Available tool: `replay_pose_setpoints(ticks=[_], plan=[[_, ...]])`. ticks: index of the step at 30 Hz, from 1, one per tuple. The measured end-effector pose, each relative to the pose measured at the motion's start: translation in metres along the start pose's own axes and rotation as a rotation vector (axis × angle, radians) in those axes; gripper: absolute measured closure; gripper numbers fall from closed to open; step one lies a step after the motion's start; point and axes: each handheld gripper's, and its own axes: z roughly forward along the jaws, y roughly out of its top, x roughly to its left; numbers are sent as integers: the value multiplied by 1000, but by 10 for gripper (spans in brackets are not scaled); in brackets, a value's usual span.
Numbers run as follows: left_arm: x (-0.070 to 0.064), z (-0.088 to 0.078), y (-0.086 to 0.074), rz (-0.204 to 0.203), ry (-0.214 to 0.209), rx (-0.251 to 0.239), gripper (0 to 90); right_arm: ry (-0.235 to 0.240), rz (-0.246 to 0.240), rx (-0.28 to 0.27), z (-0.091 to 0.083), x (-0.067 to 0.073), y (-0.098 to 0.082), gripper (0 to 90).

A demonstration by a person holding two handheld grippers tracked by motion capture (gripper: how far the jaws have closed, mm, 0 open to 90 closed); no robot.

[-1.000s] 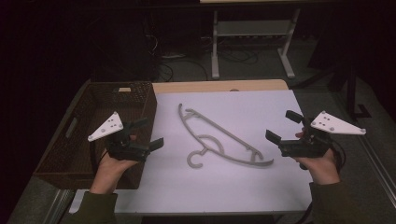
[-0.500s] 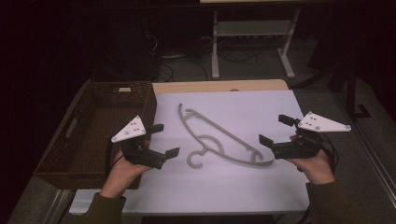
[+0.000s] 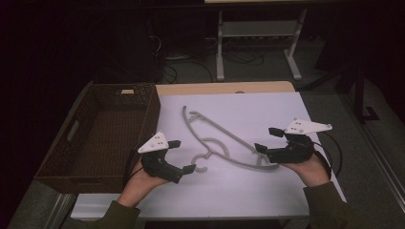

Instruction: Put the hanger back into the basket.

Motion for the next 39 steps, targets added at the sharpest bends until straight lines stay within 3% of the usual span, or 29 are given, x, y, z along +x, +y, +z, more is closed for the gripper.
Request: replay_pose_setpoints(ticks=[3, 5, 6, 10, 12, 14, 17, 18, 20, 24, 30, 34, 36, 39], plan=[[0, 3, -4, -4, -6, 12, 0, 13, 10, 38, 7, 0, -3, 307], [0, 7, -7, -6, -8, 19, 0, 31, 10, 69, 13, 0, -6, 379], [0, 10, -10, -9, -13, 28, 0, 50, 8, 106, 20, 2, -9, 459], [0, 13, -14, -13, -20, 40, 0, 50, -17, 161, 30, 5, -13, 556], [0, 15, -15, -9, -25, 51, 0, 60, -16, 179, 39, 6, -17, 661], [0, 15, -16, -11, -25, 52, 0, 62, -5, 209, 47, 6, -20, 700], [0, 16, -17, -12, -23, 55, 0, 41, -19, 246, 54, 4, -23, 772], [0, 17, -17, -9, -24, 59, 0, 26, -5, 257, 56, -1, -24, 844], [0, 18, -19, -7, -25, 64, 0, 12, 6, 258, 56, -9, -26, 891], [1, 18, -20, -11, -24, 74, 0, -14, 11, 282, 54, -23, -33, 893], [1, 19, -21, -10, -22, 75, 0, -6, 29, 307, 52, -30, -38, 893], [2, 18, -21, -12, -22, 75, 0, 48, 15, 313, 48, -15, -38, 893], [3, 18, -22, -13, -19, 78, 0, 95, -16, 352, 51, -1, -44, 894], [3, 19, -22, -13, -19, 79, 0, 120, -33, 385, 56, 6, -48, 893]])
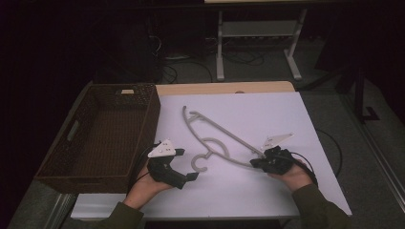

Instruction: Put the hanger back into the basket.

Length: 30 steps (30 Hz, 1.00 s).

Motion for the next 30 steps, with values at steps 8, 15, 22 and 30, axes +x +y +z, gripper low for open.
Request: replay_pose_setpoints(ticks=[8, 15, 22, 30], plan=[[0, 0, 0, -2, 0, 0, 0, -21, -43, 75, 14, 7, -1, 895], [1, -1, -1, -10, 4, -5, 0, -103, -16, 63, 9, -9, -3, 895], [1, -1, -1, -7, 2, 0, 0, -190, 37, 35, 2, -39, -4, 895], [0, 0, -1, -6, -1, -1, 0, -264, 100, 16, -2, -64, -3, 895]])
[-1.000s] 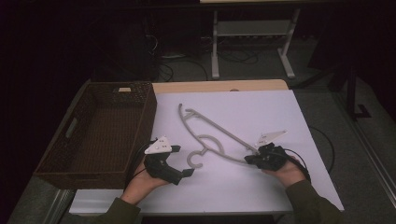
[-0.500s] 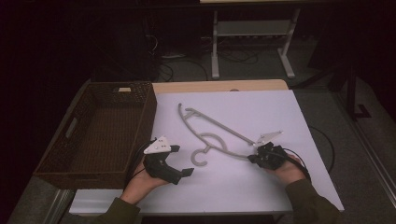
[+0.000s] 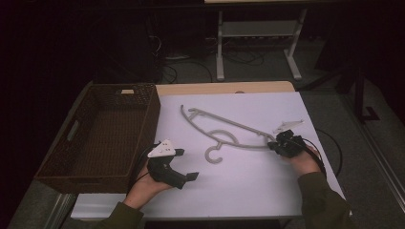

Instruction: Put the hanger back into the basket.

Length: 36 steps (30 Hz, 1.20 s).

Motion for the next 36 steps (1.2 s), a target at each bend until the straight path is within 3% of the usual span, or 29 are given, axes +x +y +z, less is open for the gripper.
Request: replay_pose_setpoints(ticks=[2, 3, 4, 5, 8, 12, 16, 19, 25, 29, 36], plan=[[0, 0, 0, 1, 0, 0, 0, 22, 1, -24, -3, 3, 4, 895], [1, -1, 0, -3, 2, -1, 0, 58, -22, -50, -4, 12, 12, 895], [1, -1, 0, -3, 2, -1, 0, 58, -22, -50, -4, 12, 12, 895], [1, -1, 0, -8, 4, -6, 0, 90, -47, -62, 1, 24, 22, 894], [2, -1, 0, -7, 7, -3, 0, 124, -66, -70, 10, 35, 34, 894], [3, -1, -1, -8, 10, -2, 0, 189, -87, -102, 41, 58, 75, 894], [4, -2, -1, -16, 12, -12, 0, 217, -95, -124, 73, 69, 105, 894], [4, -4, -2, -21, 13, -11, 0, 221, -96, -107, 94, 76, 121, 894], [6, -5, -1, -19, 16, -20, 0, 229, -77, -107, 120, 87, 142, 895], [8, -6, -1, -7, 16, -26, 0, 230, -76, -93, 134, 88, 150, 894], [9, -5, -2, -17, 18, -22, 0, 258, -67, -57, 138, 86, 148, 895]])
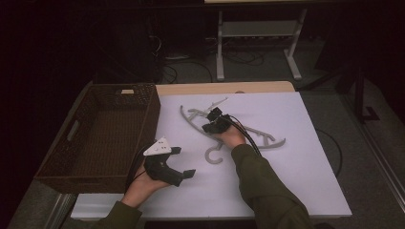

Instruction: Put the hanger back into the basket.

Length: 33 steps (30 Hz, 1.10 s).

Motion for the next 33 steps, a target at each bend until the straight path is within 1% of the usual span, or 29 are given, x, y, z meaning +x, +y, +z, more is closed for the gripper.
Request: replay_pose_setpoints(ticks=[1, 2, 3, 4, 5, 6, 7, 8, 10, 11, 12, 13, 14, 15, 16, 18, 19, 20, 21, 23, 24, 26, 27, 28, 29, 30, 31, 32, 33], plan=[[-1, 0, 0, -7, 0, -2, 0, 20, -15, 7, 0, 3, -4, 895], [-1, 0, 0, -7, 0, -2, 0, 20, -15, 7, 0, 3, -4, 895], [-1, 0, 0, -11, -1, -3, 0, 32, -11, 12, -1, 4, -5, 895], [-1, 0, 0, -9, 0, -3, 0, 44, -27, 15, -2, 7, -6, 895], [-1, 0, 0, -8, 2, 3, 0, 60, -49, 19, -4, 13, -9, 895], [-1, 0, 0, -8, 2, 3, 0, 60, -49, 19, -4, 13, -9, 895], [-1, 0, 0, -10, 3, 1, 0, 72, -57, 22, -6, 17, -11, 895], [-1, 0, 0, -8, 4, 2, 0, 78, -78, 26, -7, 21, -13, 895], [-1, 0, 0, -14, 6, -3, 0, 120, -86, 32, -11, 30, -18, 895], [0, -1, 0, -12, 7, -3, 0, 154, -98, 33, -14, 37, -24, 895], [0, -1, 0, -12, 7, -3, 0, 154, -98, 33, -14, 37, -24, 895], [0, -1, 0, -10, 8, 1, 0, 161, -129, 36, -16, 39, -27, 895], [0, -1, -1, -9, 8, 2, 0, 172, -144, 39, -18, 41, -30, 895], [0, -1, -1, -10, 8, 1, 0, 200, -196, 45, -22, 46, -37, 895], [0, -1, -1, -10, 8, 1, 0, 200, -196, 45, -22, 46, -37, 895], [0, -1, -1, -10, 9, 3, 0, 222, -215, 62, -27, 53, -42, 895], [0, -1, -1, -10, 9, 3, 0, 222, -215, 62, -27, 53, -42, 895], [0, -1, -1, -10, 10, 1, 0, 234, -232, 70, -31, 57, -46, 896], [0, -1, -1, -9, 10, 0, 0, 254, -254, 79, -36, 65, -52, 895], [0, -1, 0, -10, 10, -1, 0, 268, -278, 91, -43, 73, -57, 896], [0, -1, -1, -11, 10, 0, 0, 280, -281, 88, -46, 76, -60, 896], [0, -1, -1, -10, 10, 3, 0, 284, -294, 84, -53, 80, -65, 896], [0, -1, -1, -10, 9, 4, 0, 289, -289, 80, -56, 81, -67, 895], [0, 0, -1, -9, 10, 5, 0, 285, -292, 73, -58, 81, -68, 895], [0, 0, -1, -5, 10, 4, 0, 263, -292, 71, -62, 80, -68, 895], [0, -1, -1, 0, 11, 8, 0, 226, -264, 39, -72, 73, -69, 895], [0, -1, -1, 1, 11, 8, 0, 226, -264, 39, -72, 73, -69, 895], [0, -1, -1, 1, 11, 6, 0, 200, -256, 25, -78, 67, -69, 895], [0, -1, -1, 2, 12, 7, 0, 153, -187, 15, -93, 56, -73, 895]])
